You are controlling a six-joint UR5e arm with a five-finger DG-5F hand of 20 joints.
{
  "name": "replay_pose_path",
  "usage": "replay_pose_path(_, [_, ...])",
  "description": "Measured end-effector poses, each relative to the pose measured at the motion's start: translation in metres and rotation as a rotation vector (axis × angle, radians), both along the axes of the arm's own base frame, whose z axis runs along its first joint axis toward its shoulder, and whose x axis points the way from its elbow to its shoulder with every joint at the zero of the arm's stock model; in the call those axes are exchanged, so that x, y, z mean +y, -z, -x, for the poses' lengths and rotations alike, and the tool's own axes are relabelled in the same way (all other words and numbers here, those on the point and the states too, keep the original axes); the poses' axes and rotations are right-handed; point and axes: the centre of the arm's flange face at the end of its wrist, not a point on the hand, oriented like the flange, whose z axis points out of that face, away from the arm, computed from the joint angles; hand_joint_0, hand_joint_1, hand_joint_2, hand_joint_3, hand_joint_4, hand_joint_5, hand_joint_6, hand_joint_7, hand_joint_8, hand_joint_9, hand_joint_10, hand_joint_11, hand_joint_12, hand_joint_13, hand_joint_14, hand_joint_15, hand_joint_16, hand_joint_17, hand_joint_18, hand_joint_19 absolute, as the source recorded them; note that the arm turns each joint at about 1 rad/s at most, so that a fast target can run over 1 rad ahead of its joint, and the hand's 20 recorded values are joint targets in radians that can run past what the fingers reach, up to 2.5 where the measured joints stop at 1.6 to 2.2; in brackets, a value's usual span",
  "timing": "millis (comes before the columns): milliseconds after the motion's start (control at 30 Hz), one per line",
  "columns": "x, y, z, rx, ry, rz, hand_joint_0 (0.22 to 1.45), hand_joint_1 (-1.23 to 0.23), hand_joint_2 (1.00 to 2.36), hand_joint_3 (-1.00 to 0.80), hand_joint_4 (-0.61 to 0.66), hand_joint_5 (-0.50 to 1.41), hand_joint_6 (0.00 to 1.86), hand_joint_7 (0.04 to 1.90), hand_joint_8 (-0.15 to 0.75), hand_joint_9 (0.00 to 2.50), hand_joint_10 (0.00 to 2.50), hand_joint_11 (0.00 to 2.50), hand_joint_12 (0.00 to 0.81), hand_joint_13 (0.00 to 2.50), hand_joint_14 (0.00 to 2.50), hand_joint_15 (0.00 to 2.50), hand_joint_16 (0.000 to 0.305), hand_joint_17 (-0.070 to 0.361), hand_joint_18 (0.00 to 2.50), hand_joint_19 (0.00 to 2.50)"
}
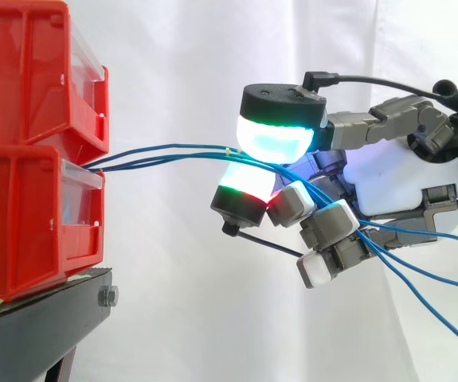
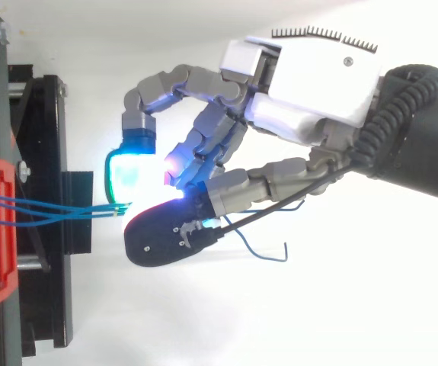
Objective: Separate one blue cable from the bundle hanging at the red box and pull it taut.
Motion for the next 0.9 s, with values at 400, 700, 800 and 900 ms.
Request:
replay_pose_path(400, [0.0017,0.0011,0.0000,-0.001,0.000,0.000,0.79,-0.95,1.00,-0.50,0.15,-0.18,0.87,1.30,0.335,1.11,0.03,1.03,0.399,1.18,0.03,0.87,0.047,0.106,0.98,0.63])
replay_pose_path(700, [0.0041,0.0053,0.0001,-0.011,0.000,-0.010,0.58,-0.66,1.00,-0.50,0.19,-0.18,0.85,1.26,0.353,1.21,0.02,1.04,0.412,1.30,0.03,0.96,0.050,0.111,1.04,0.70])
replay_pose_path(800, [0.0042,0.0054,-0.0001,-0.013,0.000,-0.011,0.56,-0.66,1.00,-0.50,0.20,-0.19,0.84,1.23,0.359,1.20,0.02,1.05,0.416,1.34,0.03,0.98,0.051,0.116,1.06,0.69])
replay_pose_path(900, [0.0047,0.0057,-0.0001,-0.013,-0.001,-0.011,0.55,-0.69,1.00,-0.50,0.20,-0.19,0.84,1.22,0.360,1.20,0.02,1.07,0.418,1.34,0.03,0.99,0.052,0.117,1.06,0.69])
